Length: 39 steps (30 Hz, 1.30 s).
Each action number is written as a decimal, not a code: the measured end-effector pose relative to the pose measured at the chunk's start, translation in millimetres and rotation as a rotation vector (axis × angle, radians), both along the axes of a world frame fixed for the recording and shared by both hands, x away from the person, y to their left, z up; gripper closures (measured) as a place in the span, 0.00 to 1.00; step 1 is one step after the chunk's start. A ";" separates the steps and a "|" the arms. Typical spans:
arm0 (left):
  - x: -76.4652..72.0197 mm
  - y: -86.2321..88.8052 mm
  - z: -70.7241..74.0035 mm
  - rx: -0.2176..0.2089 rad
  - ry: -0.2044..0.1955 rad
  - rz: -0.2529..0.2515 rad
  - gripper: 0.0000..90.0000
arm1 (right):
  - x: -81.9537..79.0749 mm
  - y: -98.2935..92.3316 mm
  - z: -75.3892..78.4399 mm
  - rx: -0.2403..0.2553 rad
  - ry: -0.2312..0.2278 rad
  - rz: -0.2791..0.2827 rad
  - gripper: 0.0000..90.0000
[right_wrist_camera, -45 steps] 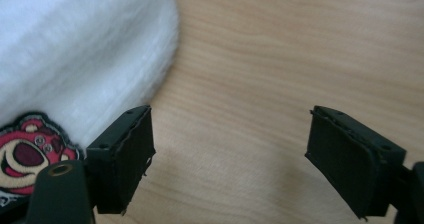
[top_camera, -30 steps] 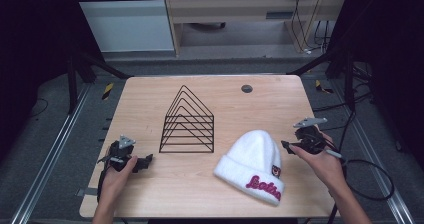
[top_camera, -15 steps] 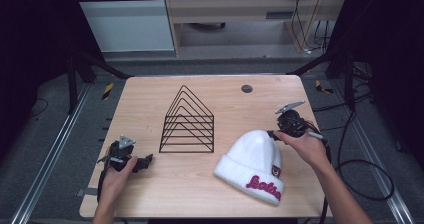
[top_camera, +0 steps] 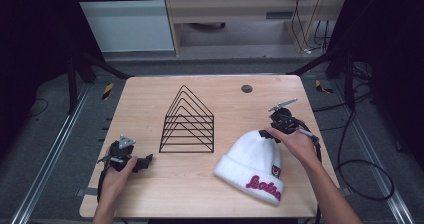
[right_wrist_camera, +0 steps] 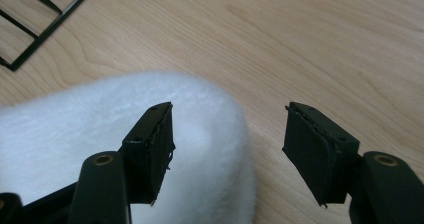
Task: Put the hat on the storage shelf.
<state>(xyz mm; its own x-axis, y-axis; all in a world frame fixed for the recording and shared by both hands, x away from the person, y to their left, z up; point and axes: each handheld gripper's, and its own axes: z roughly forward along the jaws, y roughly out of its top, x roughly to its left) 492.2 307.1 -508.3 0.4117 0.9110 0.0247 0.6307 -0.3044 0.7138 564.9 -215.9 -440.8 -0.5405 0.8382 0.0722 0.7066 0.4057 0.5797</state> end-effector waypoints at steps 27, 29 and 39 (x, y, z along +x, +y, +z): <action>-0.1 -0.1 0.0 0.000 0.000 0.000 0.00 | 0.1 5.3 -33.4 -0.051 0.091 0.015 0.69; -0.1 -0.1 0.0 0.000 0.000 0.000 0.00 | -0.4 6.9 -33.4 -0.055 0.090 0.023 0.74; -0.1 -0.1 0.0 0.000 0.000 0.000 0.00 | -1.2 7.9 -33.0 -0.057 0.091 0.055 0.87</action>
